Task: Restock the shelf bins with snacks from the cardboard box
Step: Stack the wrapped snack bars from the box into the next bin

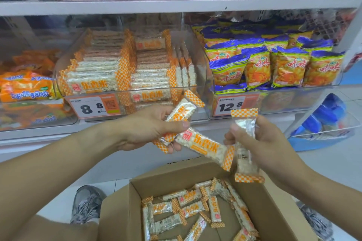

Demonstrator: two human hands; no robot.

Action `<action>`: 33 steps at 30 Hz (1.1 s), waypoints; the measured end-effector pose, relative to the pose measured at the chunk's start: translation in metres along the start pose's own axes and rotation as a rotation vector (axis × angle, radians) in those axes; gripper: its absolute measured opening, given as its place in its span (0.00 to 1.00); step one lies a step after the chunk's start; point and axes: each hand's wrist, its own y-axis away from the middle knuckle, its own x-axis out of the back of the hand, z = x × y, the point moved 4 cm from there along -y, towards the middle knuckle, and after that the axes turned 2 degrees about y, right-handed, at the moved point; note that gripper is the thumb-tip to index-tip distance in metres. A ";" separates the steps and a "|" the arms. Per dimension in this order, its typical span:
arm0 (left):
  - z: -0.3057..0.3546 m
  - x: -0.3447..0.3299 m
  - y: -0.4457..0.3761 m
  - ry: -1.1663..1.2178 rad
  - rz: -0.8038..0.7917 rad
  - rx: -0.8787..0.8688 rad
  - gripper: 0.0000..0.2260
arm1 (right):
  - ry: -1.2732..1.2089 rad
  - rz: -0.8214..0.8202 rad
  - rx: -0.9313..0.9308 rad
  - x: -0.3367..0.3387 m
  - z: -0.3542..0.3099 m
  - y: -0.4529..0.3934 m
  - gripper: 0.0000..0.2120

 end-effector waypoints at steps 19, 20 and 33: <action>-0.026 -0.027 0.001 0.060 -0.299 0.193 0.22 | 0.232 -0.096 0.174 0.001 -0.004 -0.004 0.31; -0.027 -0.031 0.002 0.023 -0.349 0.189 0.21 | 0.242 -0.097 0.203 -0.002 -0.005 -0.003 0.30; -0.031 -0.025 -0.005 0.105 -0.116 0.188 0.16 | 0.299 -0.293 0.177 -0.008 0.002 0.002 0.13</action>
